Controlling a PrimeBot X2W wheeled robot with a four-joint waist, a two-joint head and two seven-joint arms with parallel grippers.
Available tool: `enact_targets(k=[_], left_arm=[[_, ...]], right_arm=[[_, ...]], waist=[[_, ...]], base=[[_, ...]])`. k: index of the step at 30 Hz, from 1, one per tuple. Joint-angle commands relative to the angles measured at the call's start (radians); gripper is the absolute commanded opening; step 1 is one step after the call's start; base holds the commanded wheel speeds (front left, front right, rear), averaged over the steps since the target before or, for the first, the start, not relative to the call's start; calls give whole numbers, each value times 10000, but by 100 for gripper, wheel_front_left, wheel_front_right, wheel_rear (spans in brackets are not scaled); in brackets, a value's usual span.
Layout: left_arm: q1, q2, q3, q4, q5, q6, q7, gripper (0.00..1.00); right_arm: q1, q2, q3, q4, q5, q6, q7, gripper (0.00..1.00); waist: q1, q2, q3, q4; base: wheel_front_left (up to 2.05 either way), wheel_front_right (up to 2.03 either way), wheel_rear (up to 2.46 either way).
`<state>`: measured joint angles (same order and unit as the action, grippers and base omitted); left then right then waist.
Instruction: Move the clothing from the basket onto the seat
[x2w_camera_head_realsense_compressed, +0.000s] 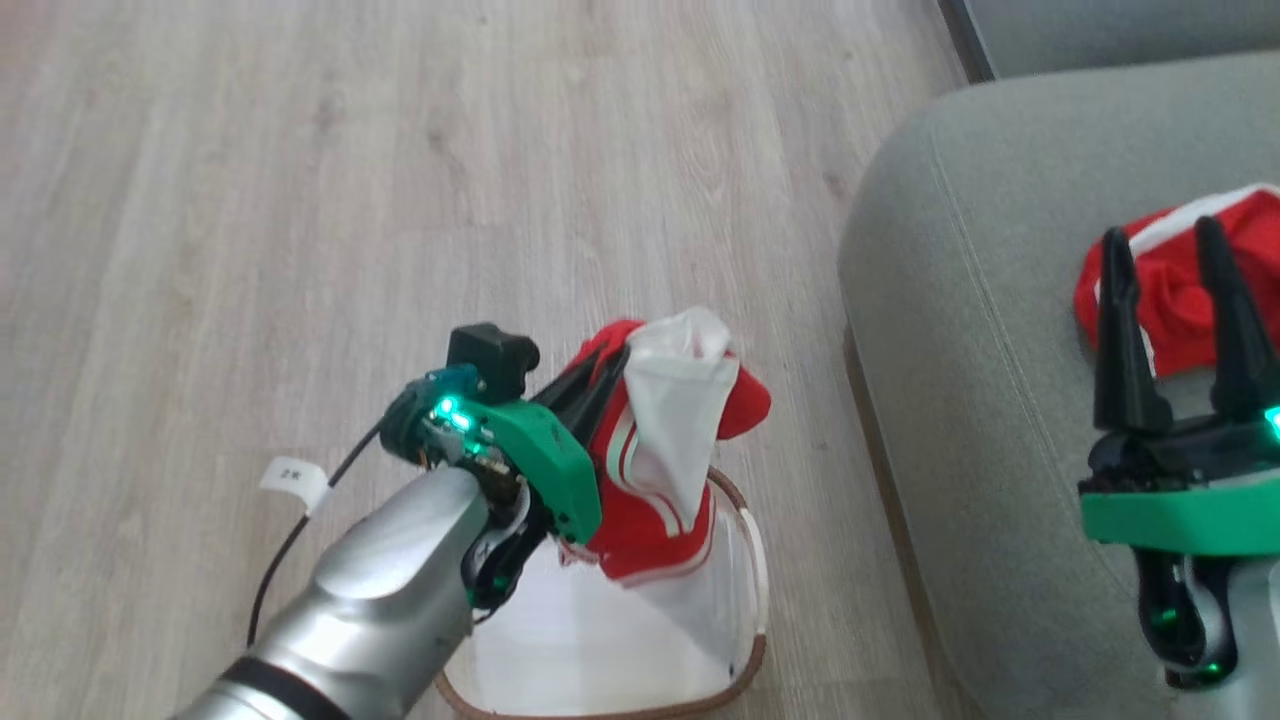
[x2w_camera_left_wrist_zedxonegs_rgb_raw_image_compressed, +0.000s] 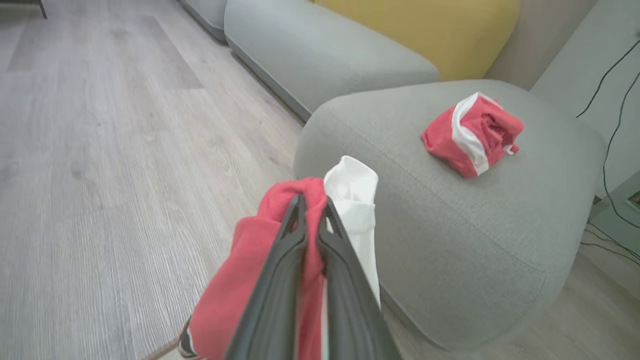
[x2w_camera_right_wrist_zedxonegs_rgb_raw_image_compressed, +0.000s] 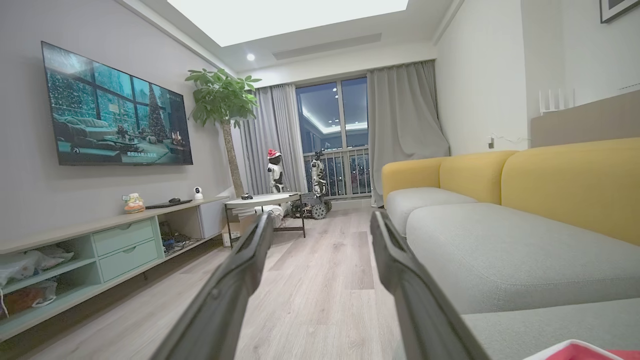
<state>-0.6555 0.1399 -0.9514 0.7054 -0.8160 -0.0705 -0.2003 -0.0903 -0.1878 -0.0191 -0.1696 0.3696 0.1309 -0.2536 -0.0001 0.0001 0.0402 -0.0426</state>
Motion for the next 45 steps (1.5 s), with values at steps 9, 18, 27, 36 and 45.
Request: enact_targets(k=[9,18,27,36,45], left_arm=[[-1376,1040,748,-3228,317,976,589,0],[-1978,1528,1086,-4871,348,1541,1274,0],[-1970,1669,1062,-5467,319,1776,1564,0],[-2186,1433,900,-5405,291,1656,1653,0],[-2402,1023,627,-5262,288,1412,1634,0]], right_arm=[[538,-146,387,-284,112,-2,139,100],[679,-74,790,-214,60,-2,147,100],[369,-312,1773,18,135,-2,308,100],[-113,-607,4293,1031,1487,-2,480,100],[-2048,-405,6554,3630,3315,-2,189,100]], waist=[[1,-1,-535,416],[1,-1,-521,465],[1,-1,-467,420],[1,-1,-405,634],[1,-1,-304,990]], base=[[0,0,0],[0,0,0],[0,0,0],[0,0,0],[0,0,0]])
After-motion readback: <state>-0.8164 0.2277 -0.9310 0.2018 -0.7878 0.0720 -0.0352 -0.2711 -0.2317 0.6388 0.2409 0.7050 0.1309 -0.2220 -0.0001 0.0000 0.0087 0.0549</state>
